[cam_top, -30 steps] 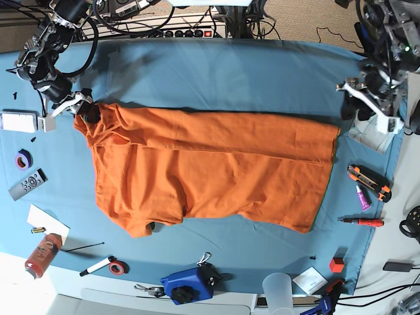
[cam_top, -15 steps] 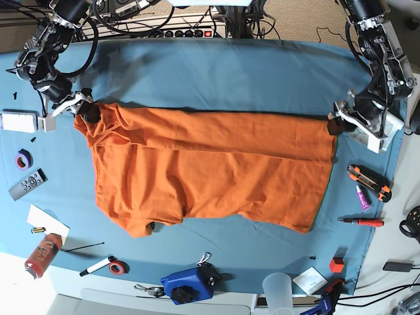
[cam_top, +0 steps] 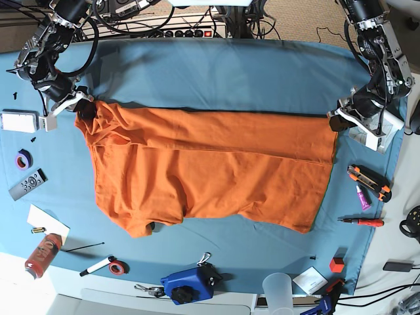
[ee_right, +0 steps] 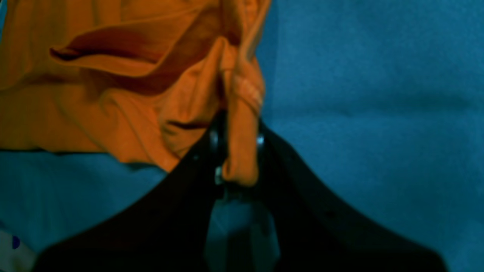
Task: Layout the t-shirt on the table in an organized manner, then fold the t-shirt properly
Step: 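Pull the shirt corners apart with both grippers to smooth it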
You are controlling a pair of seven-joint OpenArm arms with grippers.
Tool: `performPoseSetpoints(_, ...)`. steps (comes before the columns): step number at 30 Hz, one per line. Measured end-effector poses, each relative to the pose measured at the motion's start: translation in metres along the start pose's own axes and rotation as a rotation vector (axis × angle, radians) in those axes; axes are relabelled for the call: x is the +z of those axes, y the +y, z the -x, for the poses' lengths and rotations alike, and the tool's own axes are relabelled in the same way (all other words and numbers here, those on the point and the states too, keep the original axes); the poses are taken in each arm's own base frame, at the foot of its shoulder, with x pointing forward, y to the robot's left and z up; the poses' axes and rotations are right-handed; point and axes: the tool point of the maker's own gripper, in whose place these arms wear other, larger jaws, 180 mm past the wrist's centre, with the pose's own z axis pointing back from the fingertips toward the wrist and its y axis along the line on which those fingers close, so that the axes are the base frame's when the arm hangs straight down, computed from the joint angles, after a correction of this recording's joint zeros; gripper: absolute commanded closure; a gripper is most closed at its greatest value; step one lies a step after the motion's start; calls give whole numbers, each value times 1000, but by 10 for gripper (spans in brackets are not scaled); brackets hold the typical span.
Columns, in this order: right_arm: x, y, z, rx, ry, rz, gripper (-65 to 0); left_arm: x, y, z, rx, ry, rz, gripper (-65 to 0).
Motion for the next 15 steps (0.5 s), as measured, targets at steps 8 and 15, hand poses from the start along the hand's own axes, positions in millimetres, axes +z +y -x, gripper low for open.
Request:
performPoseSetpoints(8,20,-9,-18,48,-21,56,0,1,2,11,-1,65,-12,0)
performPoseSetpoints(15,54,-17,-18,62,-43,110,0,19,0,33,-40,105,-34,0)
